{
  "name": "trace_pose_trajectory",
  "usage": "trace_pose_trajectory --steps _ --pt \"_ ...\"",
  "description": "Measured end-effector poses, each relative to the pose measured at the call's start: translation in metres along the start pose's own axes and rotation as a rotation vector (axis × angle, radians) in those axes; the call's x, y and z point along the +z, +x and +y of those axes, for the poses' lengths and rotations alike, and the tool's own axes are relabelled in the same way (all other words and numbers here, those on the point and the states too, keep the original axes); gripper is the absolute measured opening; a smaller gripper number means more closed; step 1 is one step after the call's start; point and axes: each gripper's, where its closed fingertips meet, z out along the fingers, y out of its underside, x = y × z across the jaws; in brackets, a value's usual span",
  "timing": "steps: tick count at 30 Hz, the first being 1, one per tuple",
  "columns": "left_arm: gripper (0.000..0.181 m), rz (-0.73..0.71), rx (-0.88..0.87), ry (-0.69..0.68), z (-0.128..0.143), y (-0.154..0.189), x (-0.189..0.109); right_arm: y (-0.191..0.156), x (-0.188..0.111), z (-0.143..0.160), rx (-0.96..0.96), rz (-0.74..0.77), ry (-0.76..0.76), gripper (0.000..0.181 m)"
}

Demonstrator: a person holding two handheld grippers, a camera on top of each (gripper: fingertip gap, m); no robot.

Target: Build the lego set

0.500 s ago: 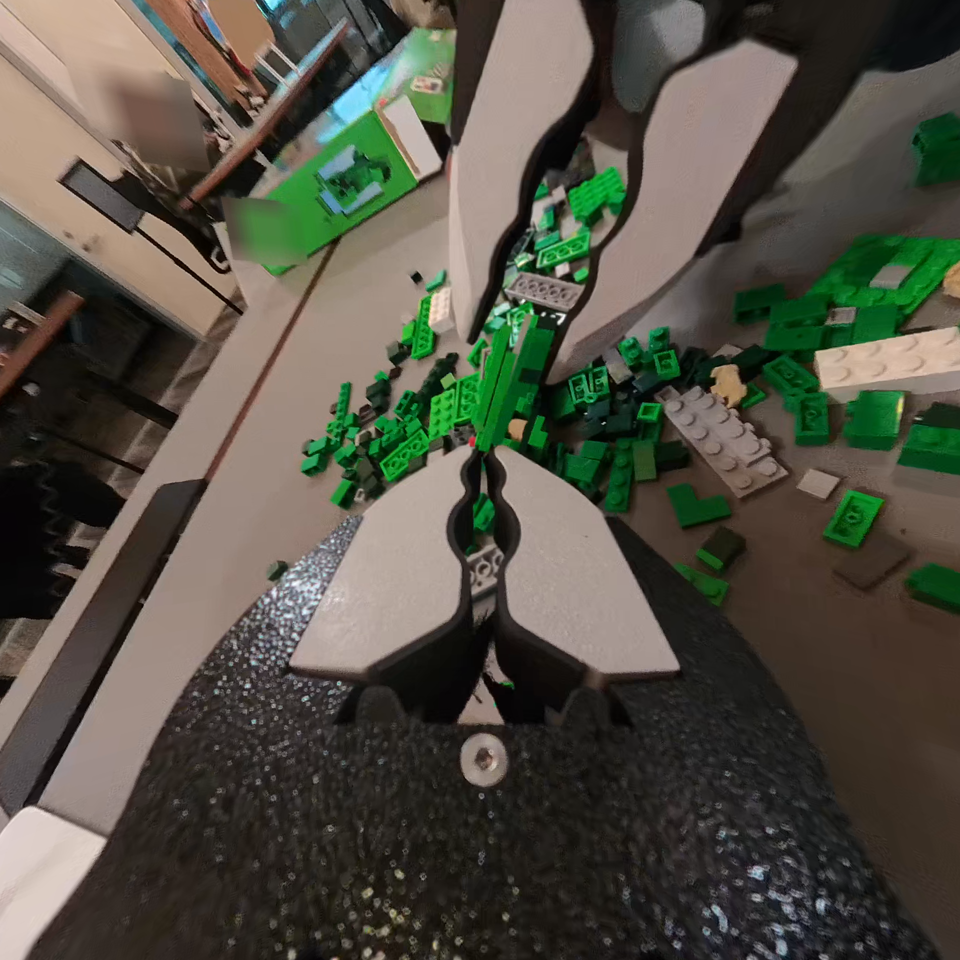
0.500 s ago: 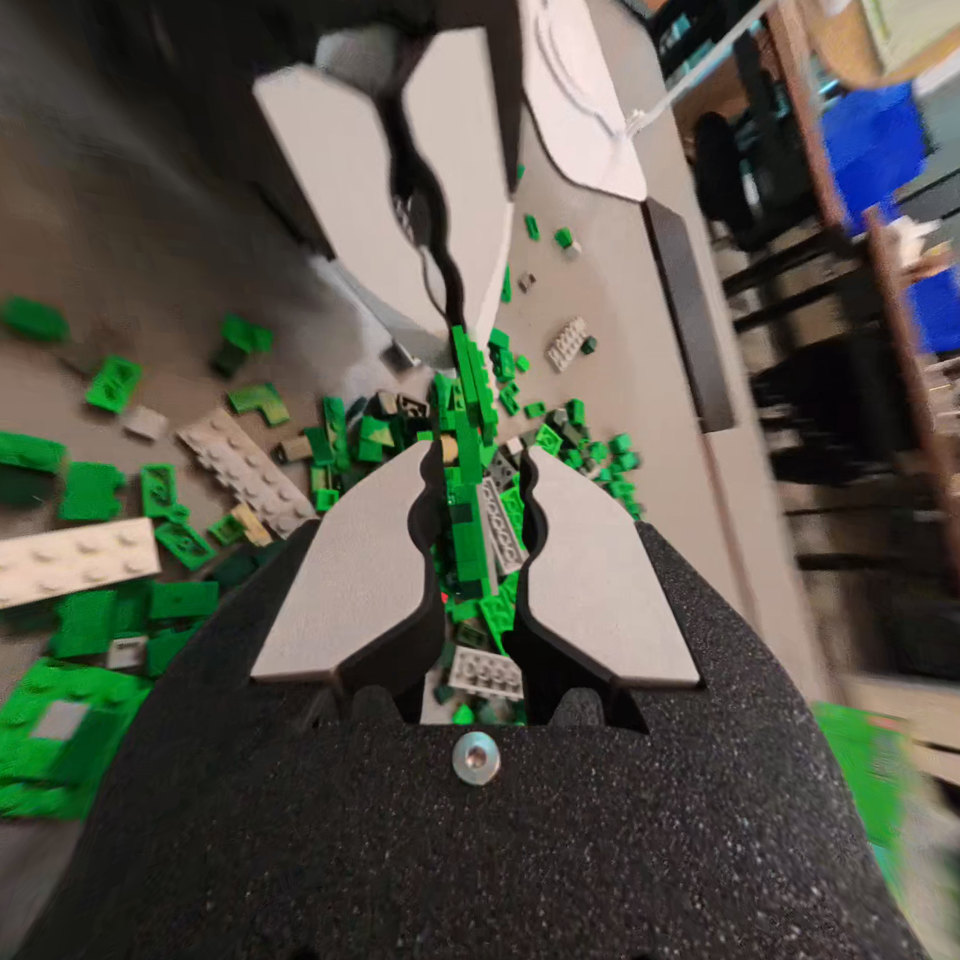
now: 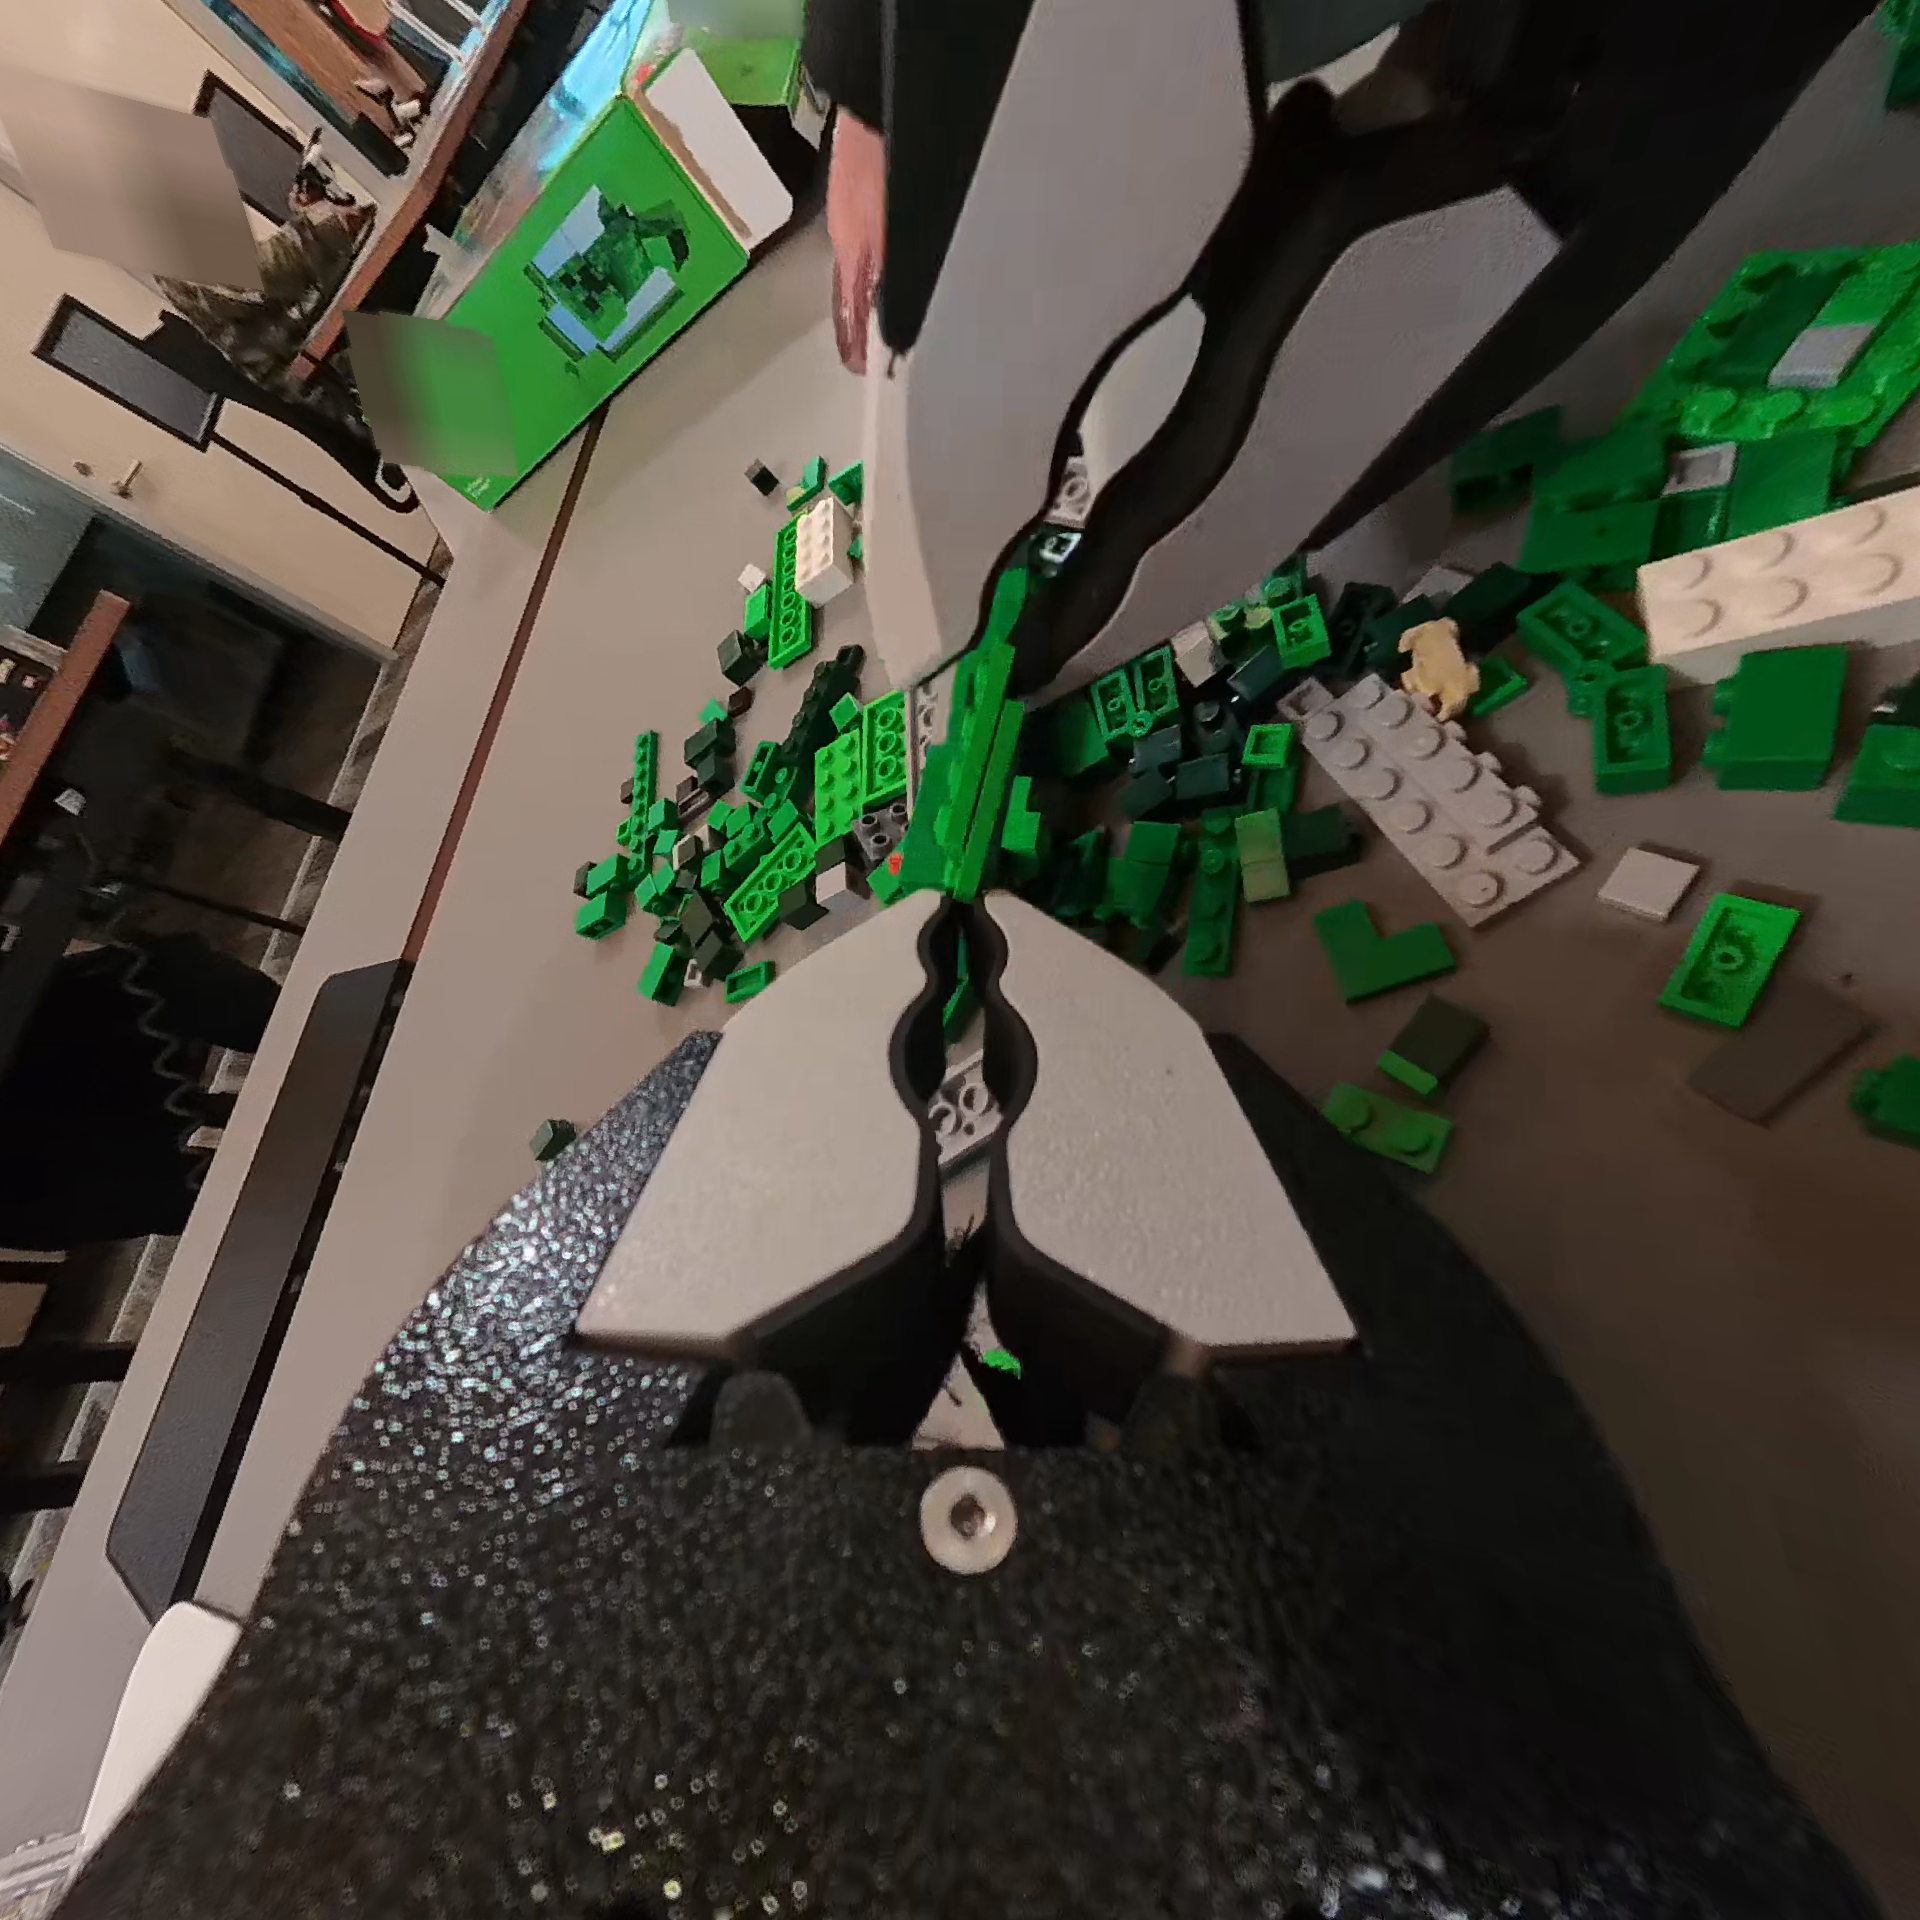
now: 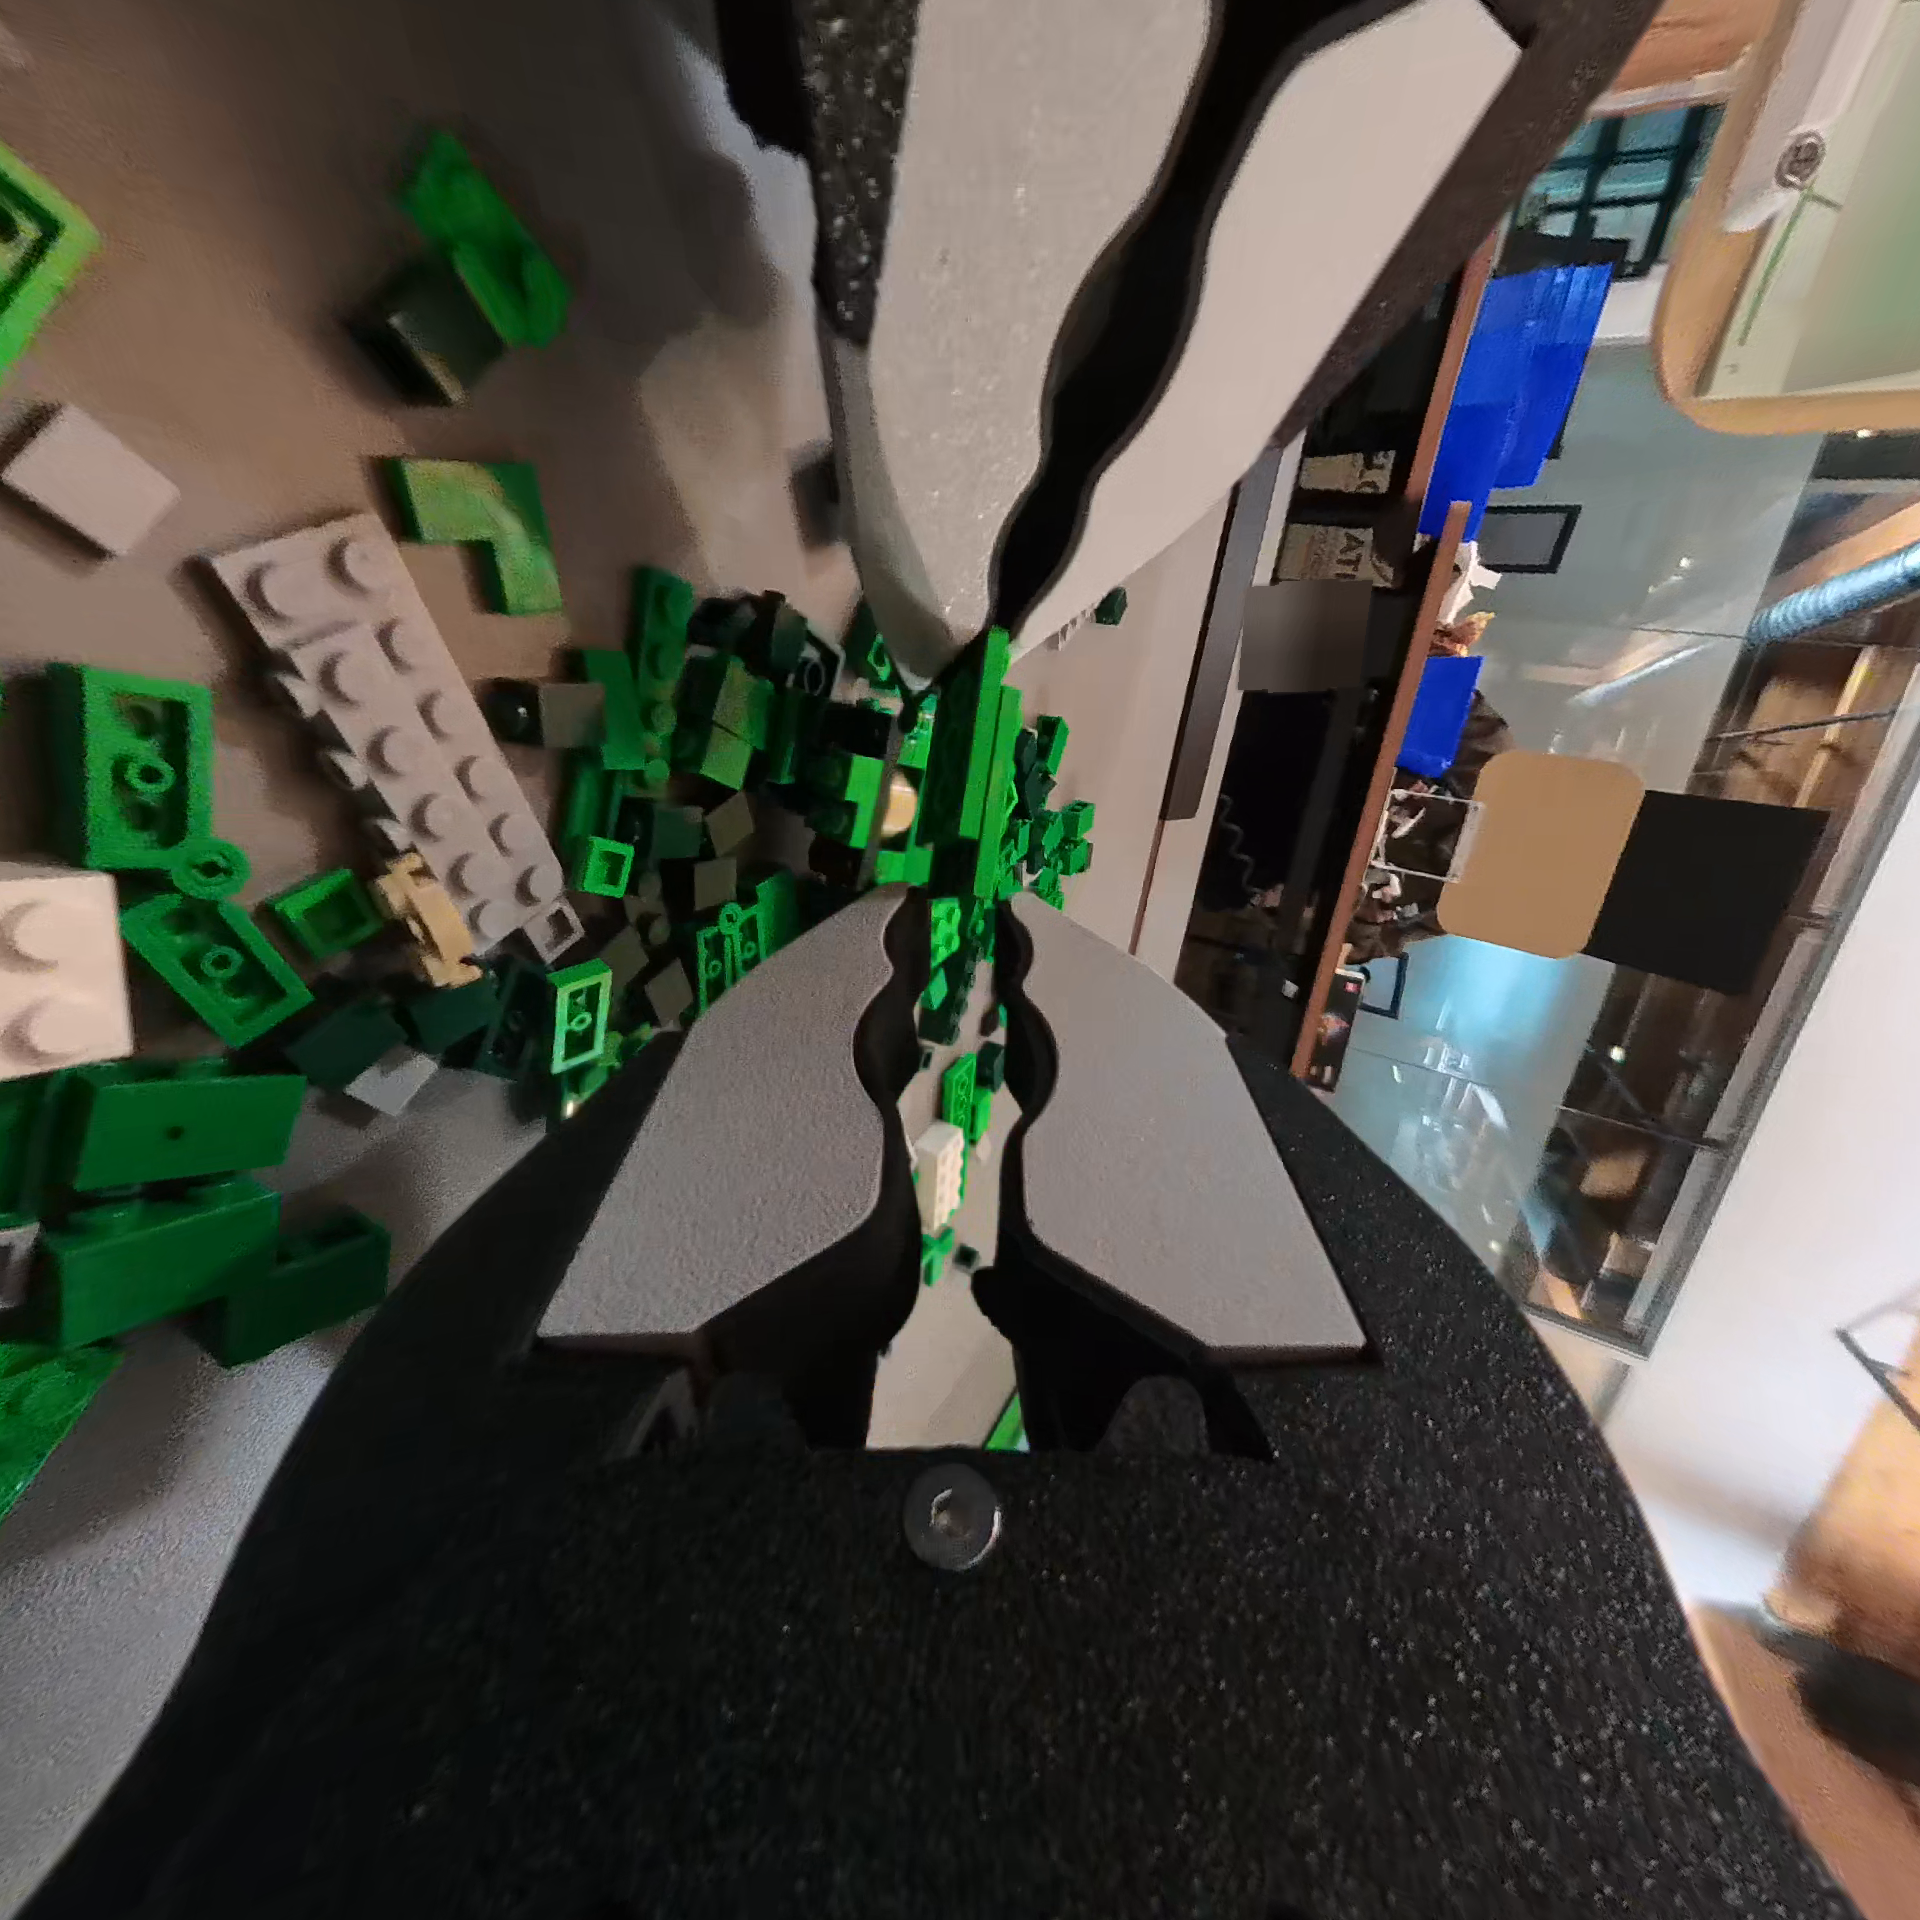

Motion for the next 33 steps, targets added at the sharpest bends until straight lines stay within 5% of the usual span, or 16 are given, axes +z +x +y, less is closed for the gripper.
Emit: trace_pose_trajectory --steps 26,33 --pt "0.002 0.000 0.063 -0.036 0.004 0.005 0.002 -0.014 -0.003 -0.007 -0.003 -0.099 0.021 0.011" --pt "0.002 -0.134 0.185 0.012 -0.009 -0.008 -0.007 -0.002 -0.012 -0.012 0.347 -0.187 0.146 0.005"
